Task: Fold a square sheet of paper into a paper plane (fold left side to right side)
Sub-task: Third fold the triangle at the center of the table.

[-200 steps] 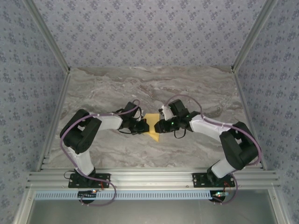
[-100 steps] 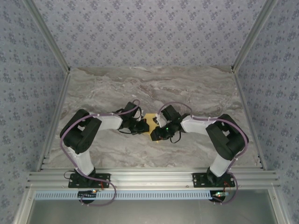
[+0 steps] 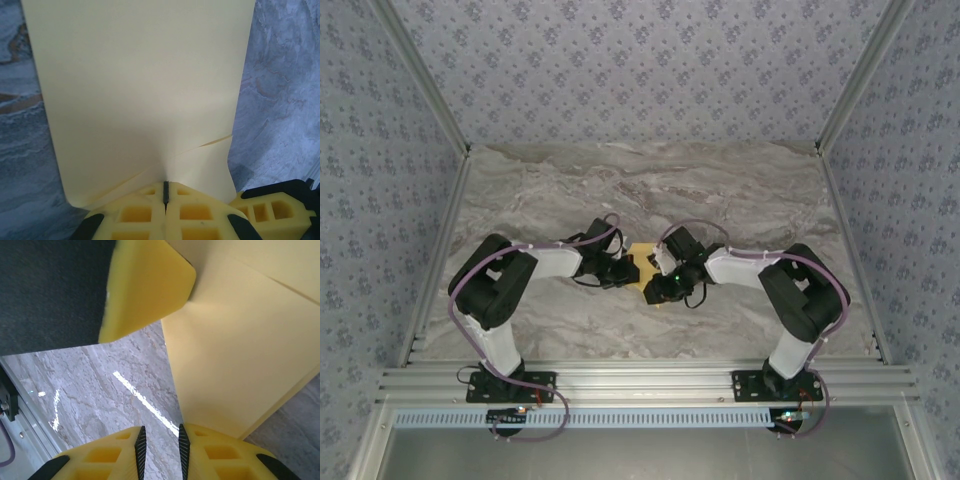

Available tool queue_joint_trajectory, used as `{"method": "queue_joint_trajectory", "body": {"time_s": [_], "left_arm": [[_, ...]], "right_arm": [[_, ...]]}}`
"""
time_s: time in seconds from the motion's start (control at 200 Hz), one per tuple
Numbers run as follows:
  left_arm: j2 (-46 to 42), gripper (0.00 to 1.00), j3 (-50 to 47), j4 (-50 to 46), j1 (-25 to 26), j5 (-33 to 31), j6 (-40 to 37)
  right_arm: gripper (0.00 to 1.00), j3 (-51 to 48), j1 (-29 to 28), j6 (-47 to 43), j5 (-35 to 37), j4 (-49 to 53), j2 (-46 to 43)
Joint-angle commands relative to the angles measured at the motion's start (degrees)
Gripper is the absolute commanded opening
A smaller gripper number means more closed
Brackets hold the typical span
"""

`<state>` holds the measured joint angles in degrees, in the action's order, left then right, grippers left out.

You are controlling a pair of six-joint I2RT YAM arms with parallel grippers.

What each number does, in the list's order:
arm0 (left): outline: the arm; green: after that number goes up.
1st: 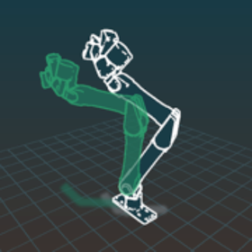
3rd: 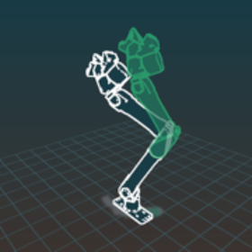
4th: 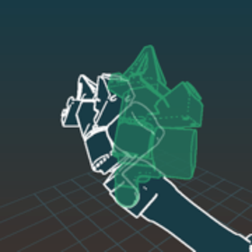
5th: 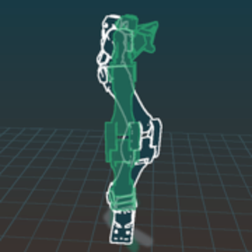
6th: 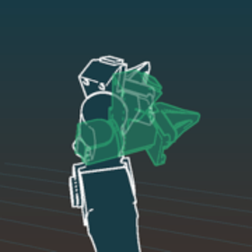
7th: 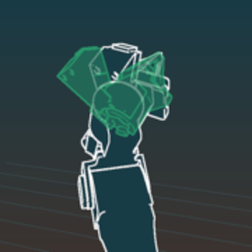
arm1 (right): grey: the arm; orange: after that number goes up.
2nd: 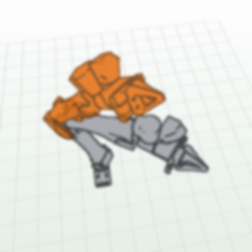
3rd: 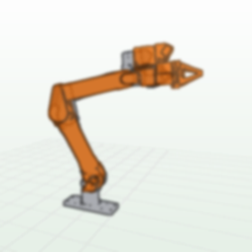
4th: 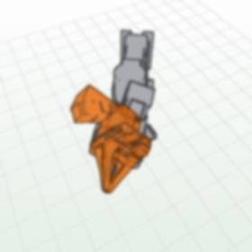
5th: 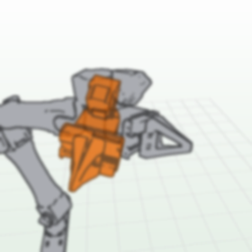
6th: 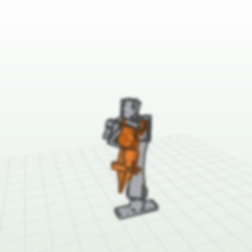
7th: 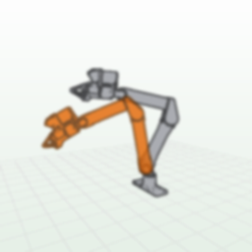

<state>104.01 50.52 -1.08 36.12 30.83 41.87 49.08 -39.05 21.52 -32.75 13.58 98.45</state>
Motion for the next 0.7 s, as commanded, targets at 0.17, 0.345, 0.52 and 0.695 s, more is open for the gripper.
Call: {"method": "queue_joint_trajectory", "body": {"time_s": [0.17, 0.345, 0.52, 0.695], "left_arm": [[1.64, 0.03, -0.64, -3.89, 0.27, -3.66, -1.27], [1.71, 0.03, -0.64, -4.1, 0.19, -4.02, -1.38], [1.57, 0.03, -0.69, -4.32, 0.09, -4.4, -1.48], [1.36, 0.02, -0.82, -4.36, 0.1, -4.37, -1.37]], "right_arm": [[0.24, 0.6, -0.51, -1.04, 1.73, 4.59, 1.11], [0.19, -1.3, -0.51, -0.74, 1.46, 6.07, -0.23], [0.18, -4.29, -0.78, 0.35, -2.45, 4.83, -2.12], [0.16, -5.82, -0.43, 0.41, -2.7, 6.99, -5.34]]}}
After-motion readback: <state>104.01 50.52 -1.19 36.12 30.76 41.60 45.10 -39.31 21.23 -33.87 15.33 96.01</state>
